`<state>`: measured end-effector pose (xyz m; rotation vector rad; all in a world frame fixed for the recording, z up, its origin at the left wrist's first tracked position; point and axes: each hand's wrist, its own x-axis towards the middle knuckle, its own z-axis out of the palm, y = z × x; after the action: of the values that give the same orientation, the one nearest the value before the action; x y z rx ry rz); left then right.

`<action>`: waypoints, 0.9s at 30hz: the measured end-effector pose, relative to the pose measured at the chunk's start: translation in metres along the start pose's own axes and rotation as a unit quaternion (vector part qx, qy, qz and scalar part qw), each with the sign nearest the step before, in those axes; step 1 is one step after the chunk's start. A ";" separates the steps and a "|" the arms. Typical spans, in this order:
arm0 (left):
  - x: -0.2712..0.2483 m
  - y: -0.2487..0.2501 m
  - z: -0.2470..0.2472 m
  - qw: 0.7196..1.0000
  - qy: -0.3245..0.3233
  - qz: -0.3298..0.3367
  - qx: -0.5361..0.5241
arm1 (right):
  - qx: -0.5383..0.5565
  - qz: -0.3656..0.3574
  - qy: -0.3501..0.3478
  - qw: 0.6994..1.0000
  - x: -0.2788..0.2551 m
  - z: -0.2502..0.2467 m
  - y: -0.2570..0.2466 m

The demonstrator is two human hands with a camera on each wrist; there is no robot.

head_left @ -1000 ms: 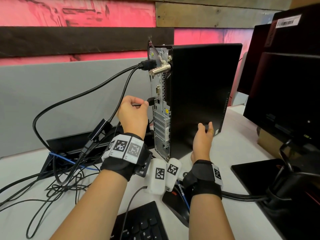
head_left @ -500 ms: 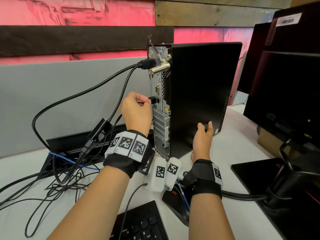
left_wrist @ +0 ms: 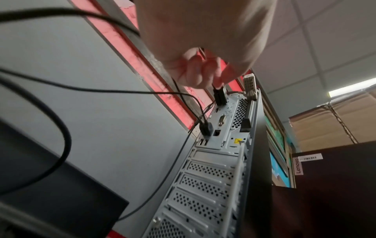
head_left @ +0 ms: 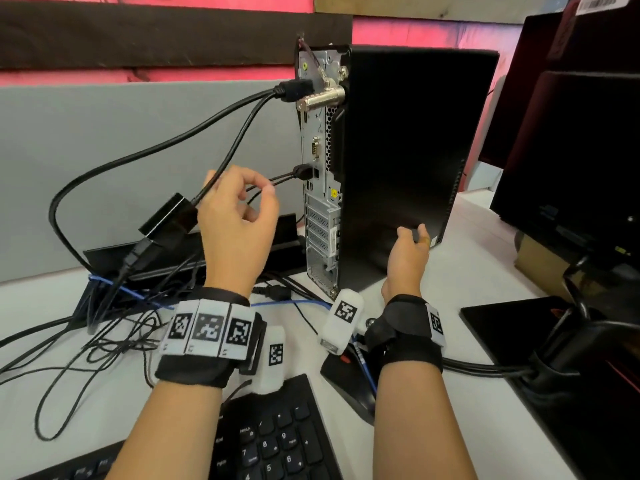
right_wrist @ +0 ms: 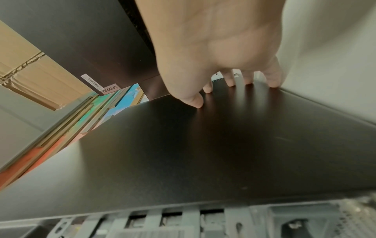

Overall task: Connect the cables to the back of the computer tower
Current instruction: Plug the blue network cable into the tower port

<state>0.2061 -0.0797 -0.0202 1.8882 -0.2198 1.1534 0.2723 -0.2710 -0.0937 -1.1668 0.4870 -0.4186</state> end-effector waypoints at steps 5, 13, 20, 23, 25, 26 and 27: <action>-0.016 -0.010 0.003 0.937 -0.309 -0.164 -0.016 | 0.008 0.023 0.015 1.000 -0.002 -0.003 0.001; -0.038 -0.016 0.016 0.739 -0.648 -0.176 0.060 | 0.012 0.061 0.014 0.998 -0.008 -0.006 -0.003; -0.033 -0.022 0.010 0.823 -0.546 -0.151 0.049 | -0.025 0.041 -0.021 0.999 -0.011 -0.007 -0.014; -0.024 -0.030 0.003 0.927 -0.331 -0.168 0.053 | -0.032 0.065 -0.074 0.995 -0.015 -0.010 -0.024; -0.018 -0.034 -0.003 0.952 -0.242 -0.182 0.057 | -0.073 0.070 -0.123 0.987 -0.017 -0.014 -0.028; -0.016 -0.034 -0.004 0.956 -0.215 -0.190 0.061 | -0.099 0.073 -0.154 0.980 -0.019 -0.017 -0.030; -0.015 -0.034 -0.005 0.958 -0.191 -0.202 0.072 | -0.125 0.078 -0.190 0.971 -0.020 -0.020 -0.033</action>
<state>0.2130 -0.0603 -0.0514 2.1490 0.0438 0.5365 0.2420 -0.2861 -0.0665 -1.4032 0.2973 0.0084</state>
